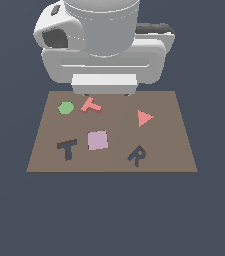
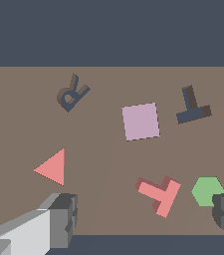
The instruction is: Insert a designated object into the corresponding slot on a board.
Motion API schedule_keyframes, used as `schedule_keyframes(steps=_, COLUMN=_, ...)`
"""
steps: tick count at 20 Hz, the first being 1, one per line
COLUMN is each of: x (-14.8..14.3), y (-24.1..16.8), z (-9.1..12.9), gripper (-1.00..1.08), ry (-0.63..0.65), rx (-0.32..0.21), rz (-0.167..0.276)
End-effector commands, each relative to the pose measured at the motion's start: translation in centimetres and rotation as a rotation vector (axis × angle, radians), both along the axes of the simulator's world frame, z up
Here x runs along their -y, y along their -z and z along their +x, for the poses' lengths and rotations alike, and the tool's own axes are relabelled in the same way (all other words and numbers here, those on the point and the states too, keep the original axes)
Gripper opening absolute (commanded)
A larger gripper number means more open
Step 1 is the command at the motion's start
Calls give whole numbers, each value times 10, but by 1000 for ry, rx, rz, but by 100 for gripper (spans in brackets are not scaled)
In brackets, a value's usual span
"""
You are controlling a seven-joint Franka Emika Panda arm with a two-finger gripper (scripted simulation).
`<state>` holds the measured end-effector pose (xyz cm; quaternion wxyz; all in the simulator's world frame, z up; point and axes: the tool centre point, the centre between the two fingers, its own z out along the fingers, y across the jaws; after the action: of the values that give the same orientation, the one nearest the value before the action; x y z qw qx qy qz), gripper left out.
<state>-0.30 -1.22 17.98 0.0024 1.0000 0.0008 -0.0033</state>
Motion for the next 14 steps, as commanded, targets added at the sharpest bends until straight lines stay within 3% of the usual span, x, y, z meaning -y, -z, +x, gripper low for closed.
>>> schedule_keyframes(steps=1, x=0, y=0, z=0, gripper=100, ry=0, rx=0, rz=0)
schedule_keyframes(steps=14, x=21, y=41, z=-19, gripper=100, ry=135, rx=3, rz=0)
